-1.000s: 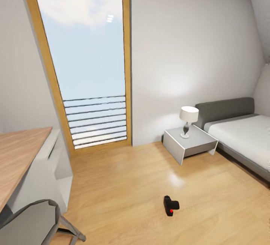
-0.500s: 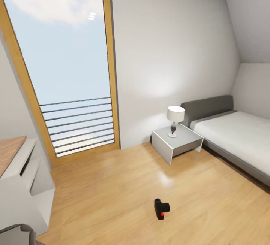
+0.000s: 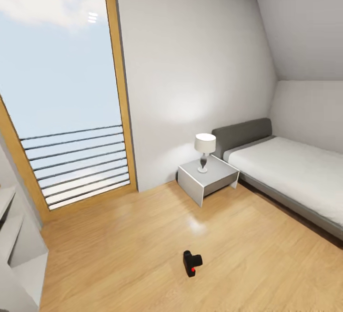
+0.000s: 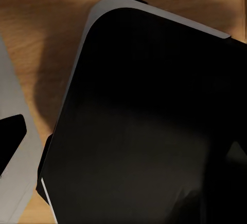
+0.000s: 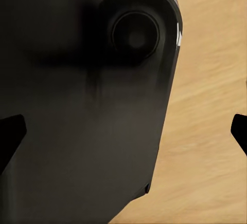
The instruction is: Attach the digital camera to the camera tripod in the bedroom.
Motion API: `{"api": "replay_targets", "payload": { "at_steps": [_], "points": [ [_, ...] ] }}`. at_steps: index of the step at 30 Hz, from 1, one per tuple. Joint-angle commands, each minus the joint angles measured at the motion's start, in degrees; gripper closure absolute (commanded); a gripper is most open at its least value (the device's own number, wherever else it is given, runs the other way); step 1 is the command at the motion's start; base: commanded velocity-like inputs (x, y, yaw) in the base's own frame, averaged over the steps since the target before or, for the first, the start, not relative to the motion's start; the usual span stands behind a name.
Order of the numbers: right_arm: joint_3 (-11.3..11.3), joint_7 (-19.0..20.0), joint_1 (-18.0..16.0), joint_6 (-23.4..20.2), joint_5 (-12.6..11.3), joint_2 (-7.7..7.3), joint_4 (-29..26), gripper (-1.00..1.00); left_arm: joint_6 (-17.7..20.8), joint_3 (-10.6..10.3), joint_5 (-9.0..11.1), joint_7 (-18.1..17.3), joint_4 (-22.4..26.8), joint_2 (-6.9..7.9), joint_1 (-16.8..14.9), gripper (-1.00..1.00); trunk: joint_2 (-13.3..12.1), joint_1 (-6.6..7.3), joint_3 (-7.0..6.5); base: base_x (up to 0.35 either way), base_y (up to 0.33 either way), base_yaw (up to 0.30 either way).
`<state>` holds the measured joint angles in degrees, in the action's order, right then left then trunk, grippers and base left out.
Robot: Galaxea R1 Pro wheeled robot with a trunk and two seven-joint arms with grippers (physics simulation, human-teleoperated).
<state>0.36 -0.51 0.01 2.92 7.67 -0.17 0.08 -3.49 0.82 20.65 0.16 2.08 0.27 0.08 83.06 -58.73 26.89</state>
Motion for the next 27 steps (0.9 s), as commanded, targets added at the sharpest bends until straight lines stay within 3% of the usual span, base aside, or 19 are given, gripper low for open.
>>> {"api": "replay_targets", "payload": {
  "at_steps": [1,14,27],
  "points": [
    [0.0,-0.1,0.0,0.2,0.5,-0.01,0.0,-1.0,-0.1,0.1,0.2,0.0,0.0,0.0,0.0,-1.0,0.0,0.0,0.04,0.001,0.0,-0.244],
    [0.0,0.0,0.0,0.1,0.5,-0.01,0.0,-1.0,-0.1,0.0,0.1,0.0,0.0,0.0,0.0,-1.0,0.0,0.0,0.04,0.027,0.0,-0.234],
    [0.0,0.0,0.0,0.2,0.5,-0.25,0.0,-1.0,-0.1,-0.2,0.1,0.0,0.0,0.0,0.0,-1.0,0.0,0.0,0.04,0.274,0.0,-0.042]
  ]
}}
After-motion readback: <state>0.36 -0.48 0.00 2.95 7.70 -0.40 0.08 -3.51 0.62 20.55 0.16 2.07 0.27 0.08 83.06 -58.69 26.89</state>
